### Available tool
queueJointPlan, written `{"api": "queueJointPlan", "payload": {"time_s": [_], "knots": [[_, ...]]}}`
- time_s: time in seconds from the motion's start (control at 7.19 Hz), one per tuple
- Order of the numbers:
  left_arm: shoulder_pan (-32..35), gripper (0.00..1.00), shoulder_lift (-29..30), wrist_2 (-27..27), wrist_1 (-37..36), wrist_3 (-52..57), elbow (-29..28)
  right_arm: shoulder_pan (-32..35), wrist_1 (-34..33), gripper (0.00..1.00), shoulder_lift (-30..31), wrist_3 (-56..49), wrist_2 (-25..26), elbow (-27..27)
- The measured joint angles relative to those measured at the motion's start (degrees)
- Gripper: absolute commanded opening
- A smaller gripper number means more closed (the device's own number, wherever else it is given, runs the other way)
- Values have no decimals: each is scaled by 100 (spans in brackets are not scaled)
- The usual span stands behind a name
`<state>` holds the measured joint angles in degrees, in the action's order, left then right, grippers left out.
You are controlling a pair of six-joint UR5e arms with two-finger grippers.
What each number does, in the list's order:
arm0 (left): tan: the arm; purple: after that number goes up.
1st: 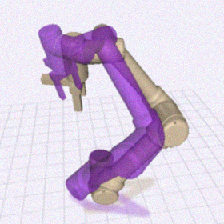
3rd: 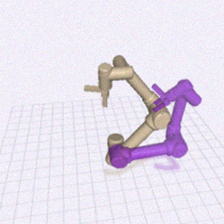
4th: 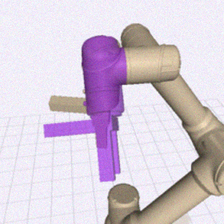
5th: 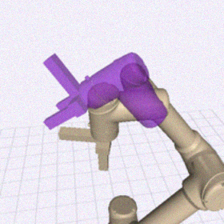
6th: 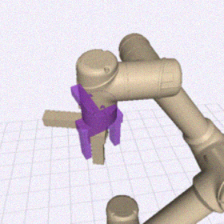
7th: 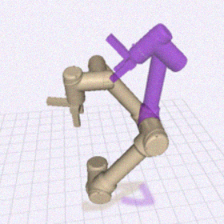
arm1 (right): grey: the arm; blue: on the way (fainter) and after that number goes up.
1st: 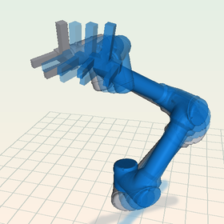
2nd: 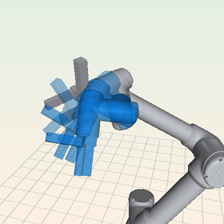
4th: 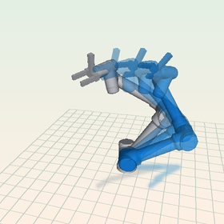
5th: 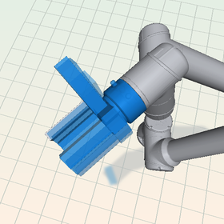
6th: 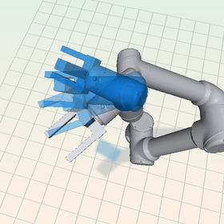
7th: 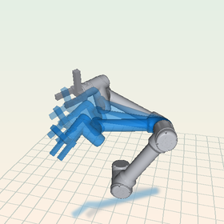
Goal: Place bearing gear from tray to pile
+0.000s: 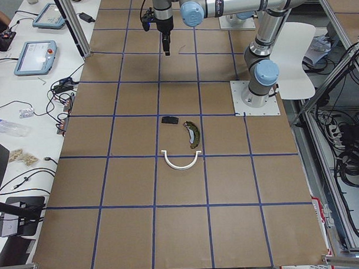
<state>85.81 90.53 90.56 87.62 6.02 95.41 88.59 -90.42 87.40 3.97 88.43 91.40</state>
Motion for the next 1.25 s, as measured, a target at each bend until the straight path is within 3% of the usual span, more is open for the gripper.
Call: {"api": "queueJointPlan", "payload": {"time_s": [0.56,0.83,1.25], "knots": [[17,100,37,-25,10,0,3,20,-15,100,235,-78,255,287],[22,100,2,-31,2,4,8,48,-428,100,264,-75,744,331],[21,100,101,-36,-16,8,5,51,-524,100,211,-145,529,520]]}}
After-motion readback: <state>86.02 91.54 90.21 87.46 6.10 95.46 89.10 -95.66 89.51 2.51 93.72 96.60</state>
